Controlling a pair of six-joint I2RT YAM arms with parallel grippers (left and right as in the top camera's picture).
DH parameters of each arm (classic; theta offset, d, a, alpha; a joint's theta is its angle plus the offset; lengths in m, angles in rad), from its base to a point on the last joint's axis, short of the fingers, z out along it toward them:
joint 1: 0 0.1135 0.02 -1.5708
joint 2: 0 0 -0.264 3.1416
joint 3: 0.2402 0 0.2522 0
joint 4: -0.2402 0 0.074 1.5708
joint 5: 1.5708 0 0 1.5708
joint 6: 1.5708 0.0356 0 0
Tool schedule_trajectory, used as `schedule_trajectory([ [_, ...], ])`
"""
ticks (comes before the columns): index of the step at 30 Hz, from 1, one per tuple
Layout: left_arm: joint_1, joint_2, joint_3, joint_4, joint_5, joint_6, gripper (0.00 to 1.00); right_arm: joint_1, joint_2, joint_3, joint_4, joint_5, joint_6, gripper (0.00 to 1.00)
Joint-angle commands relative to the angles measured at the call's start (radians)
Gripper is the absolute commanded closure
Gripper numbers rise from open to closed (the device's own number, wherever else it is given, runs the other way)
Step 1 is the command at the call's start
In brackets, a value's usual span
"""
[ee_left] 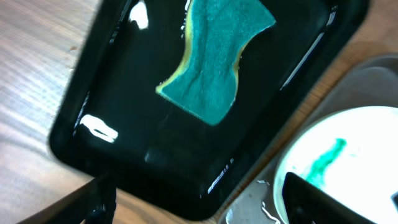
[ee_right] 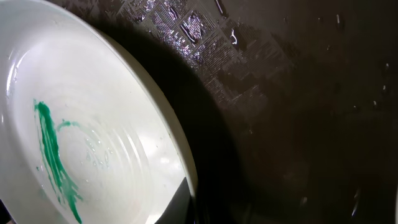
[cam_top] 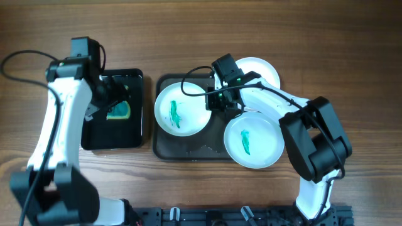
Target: Clean dirty plates on tray and stack at the side
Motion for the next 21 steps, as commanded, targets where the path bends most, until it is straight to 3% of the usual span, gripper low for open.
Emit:
schedule_trajectory([
  [1,0.013,0.135,0.015,0.075,-0.005,0.111,0.31,0.004,0.016,-0.008,0.009,0.028,0.007,0.96],
  [4,0.032,0.232,0.015,0.165,0.002,0.168,0.32,0.004,0.016,-0.008,0.012,0.028,0.005,0.96],
  [8,0.038,0.335,0.015,0.26,0.06,0.267,0.48,0.004,0.016,-0.008,0.02,0.028,0.006,0.96],
  [12,0.038,0.389,0.015,0.304,0.084,0.303,0.54,0.004,0.016,-0.008,0.02,0.025,0.003,0.96],
  [15,0.038,0.406,0.015,0.317,0.08,0.303,0.96,0.004,0.016,-0.008,0.021,0.025,0.004,0.96],
  [21,0.038,0.35,0.046,0.279,0.081,0.278,0.96,0.004,0.013,-0.005,0.022,-0.001,0.003,0.96],
])
